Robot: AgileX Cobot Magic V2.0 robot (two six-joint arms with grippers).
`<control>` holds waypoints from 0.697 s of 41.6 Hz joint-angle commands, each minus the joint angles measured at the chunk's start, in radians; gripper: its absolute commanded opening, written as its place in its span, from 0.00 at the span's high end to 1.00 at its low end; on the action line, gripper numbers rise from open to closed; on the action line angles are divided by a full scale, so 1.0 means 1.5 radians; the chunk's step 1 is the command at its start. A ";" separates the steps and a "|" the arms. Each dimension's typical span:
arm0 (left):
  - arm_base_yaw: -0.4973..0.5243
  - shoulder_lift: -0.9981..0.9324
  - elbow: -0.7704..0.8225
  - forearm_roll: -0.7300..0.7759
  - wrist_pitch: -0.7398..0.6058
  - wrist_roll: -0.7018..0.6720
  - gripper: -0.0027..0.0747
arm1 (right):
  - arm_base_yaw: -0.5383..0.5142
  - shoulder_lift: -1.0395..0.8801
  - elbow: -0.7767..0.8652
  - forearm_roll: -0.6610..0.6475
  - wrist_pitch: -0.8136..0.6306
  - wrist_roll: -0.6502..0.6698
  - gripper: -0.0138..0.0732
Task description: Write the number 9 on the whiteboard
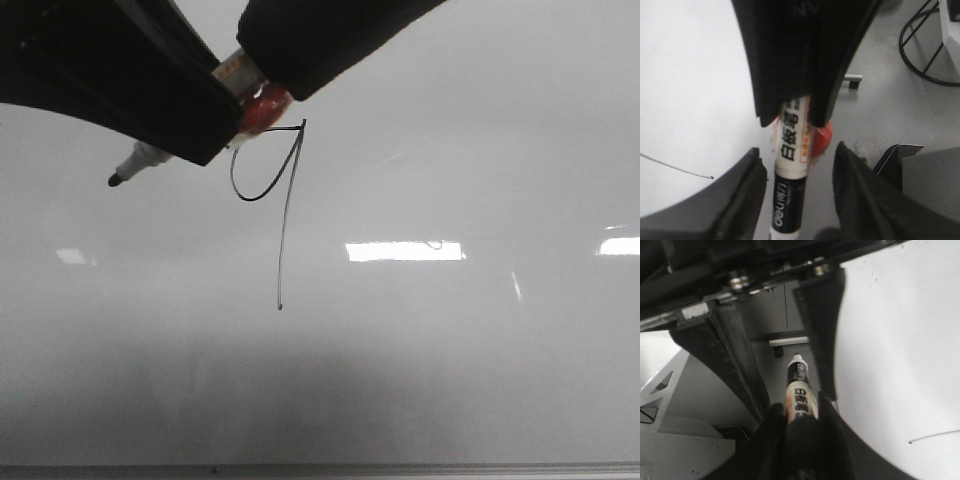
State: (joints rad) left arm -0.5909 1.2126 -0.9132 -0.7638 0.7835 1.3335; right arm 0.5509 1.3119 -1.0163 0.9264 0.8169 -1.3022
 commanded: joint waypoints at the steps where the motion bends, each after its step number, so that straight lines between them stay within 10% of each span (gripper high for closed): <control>1: -0.005 -0.013 -0.024 -0.025 -0.010 -0.006 0.71 | 0.000 -0.022 -0.018 0.011 -0.016 -0.008 0.91; 14: -0.005 -0.013 -0.024 -0.014 -0.010 -0.006 0.91 | 0.000 -0.020 -0.018 0.025 -0.016 -0.008 0.88; 24: -0.004 -0.013 -0.024 -0.014 -0.010 -0.006 0.99 | 0.000 -0.022 -0.018 0.039 -0.026 -0.008 0.36; 29: 0.000 -0.013 -0.024 0.001 -0.024 -0.008 0.99 | -0.002 -0.039 -0.018 0.041 -0.061 0.004 0.26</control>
State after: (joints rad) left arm -0.5909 1.2126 -0.9178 -0.7376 0.7897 1.3341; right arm 0.5509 1.3051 -1.0163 0.9275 0.7783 -1.3024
